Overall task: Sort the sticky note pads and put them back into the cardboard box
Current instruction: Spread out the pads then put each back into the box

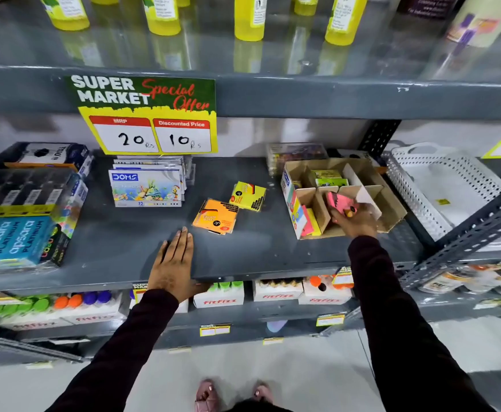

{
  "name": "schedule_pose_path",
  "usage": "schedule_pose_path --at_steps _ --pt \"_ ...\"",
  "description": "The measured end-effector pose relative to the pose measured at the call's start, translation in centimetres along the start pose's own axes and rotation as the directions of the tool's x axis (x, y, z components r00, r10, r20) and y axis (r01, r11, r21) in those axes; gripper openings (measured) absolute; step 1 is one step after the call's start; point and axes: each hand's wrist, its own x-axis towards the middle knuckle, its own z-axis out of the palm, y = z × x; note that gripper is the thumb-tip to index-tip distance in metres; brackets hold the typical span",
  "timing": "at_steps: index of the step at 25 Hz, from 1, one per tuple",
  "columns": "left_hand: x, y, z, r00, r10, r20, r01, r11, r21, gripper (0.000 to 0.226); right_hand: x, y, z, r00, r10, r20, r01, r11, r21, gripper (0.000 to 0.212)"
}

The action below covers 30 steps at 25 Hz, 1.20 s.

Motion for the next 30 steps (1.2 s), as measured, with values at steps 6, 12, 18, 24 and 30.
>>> schedule_pose_path --at_steps 6,12,18,24,30 --pt "0.0 0.0 0.0 1.000 -0.004 0.005 0.004 1.000 -0.003 0.122 -1.1 0.3 2.3 0.999 -0.037 0.001 0.036 0.960 -0.278 0.054" --pt "0.1 0.1 0.0 1.000 -0.007 0.005 0.007 1.000 0.009 0.122 -4.5 -5.5 2.2 0.925 -0.283 -0.255 0.233 0.950 -0.208 0.040" --pt "-0.1 0.2 -0.4 1.000 0.002 -0.021 -0.003 0.999 -0.046 0.120 -8.8 -12.3 9.2 0.843 -0.503 0.190 0.535 0.821 -0.199 0.047" --pt "-0.1 0.0 -0.6 1.000 0.003 -0.003 -0.003 0.999 -0.034 0.120 -8.0 -14.7 13.5 0.636 -0.540 0.552 0.749 0.604 -0.272 0.090" --pt "-0.2 0.0 -0.5 1.000 0.004 -0.015 -0.005 1.000 -0.018 0.121 -8.1 -15.2 13.6 0.637 -0.611 0.469 0.770 0.517 -0.373 0.087"
